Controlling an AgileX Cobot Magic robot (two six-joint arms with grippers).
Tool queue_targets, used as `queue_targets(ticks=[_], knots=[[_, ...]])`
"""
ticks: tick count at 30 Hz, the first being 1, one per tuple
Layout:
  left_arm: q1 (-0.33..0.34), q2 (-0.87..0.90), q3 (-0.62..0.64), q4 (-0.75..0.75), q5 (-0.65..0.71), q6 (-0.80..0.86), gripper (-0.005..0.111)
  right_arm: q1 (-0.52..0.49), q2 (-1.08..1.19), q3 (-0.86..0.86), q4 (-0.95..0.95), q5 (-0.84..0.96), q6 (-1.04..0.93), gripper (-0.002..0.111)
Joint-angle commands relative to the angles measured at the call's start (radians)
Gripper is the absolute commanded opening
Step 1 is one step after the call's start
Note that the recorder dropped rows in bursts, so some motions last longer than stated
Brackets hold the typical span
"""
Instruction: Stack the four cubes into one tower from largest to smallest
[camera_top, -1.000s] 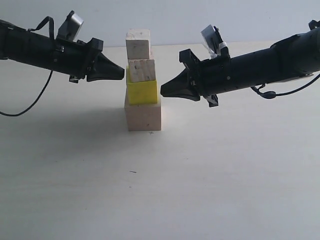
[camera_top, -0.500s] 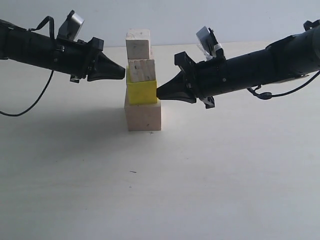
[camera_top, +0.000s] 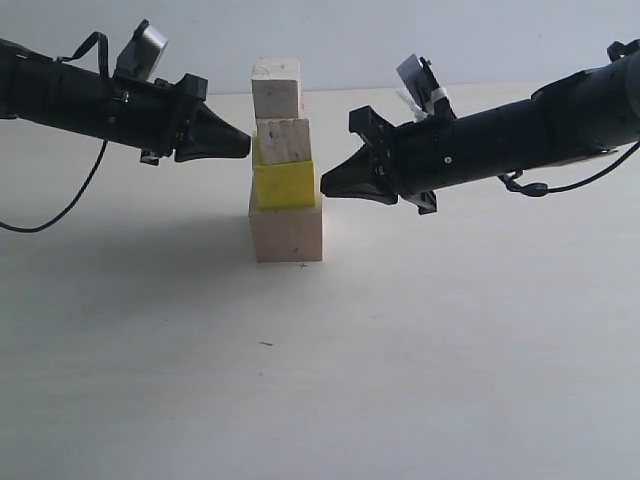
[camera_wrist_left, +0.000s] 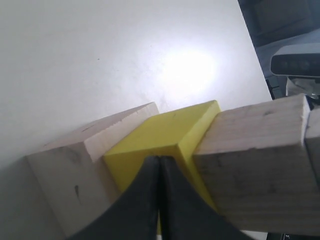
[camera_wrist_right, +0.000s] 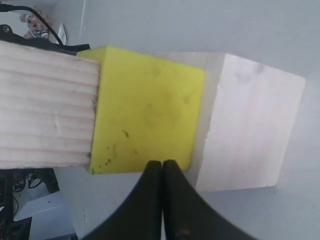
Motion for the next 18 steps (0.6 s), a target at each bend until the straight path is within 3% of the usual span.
queue_targets(ticks=[1, 18], knots=[[-0.006, 0.000, -0.008, -0.020, 0.005, 0.011, 0.000, 0.002, -0.002, -0.009, 0.040, 0.003, -0.033, 0.000], [-0.006, 0.000, -0.008, -0.024, 0.009, 0.011, 0.000, 0.002, -0.002, -0.009, 0.042, 0.036, -0.071, 0.000]])
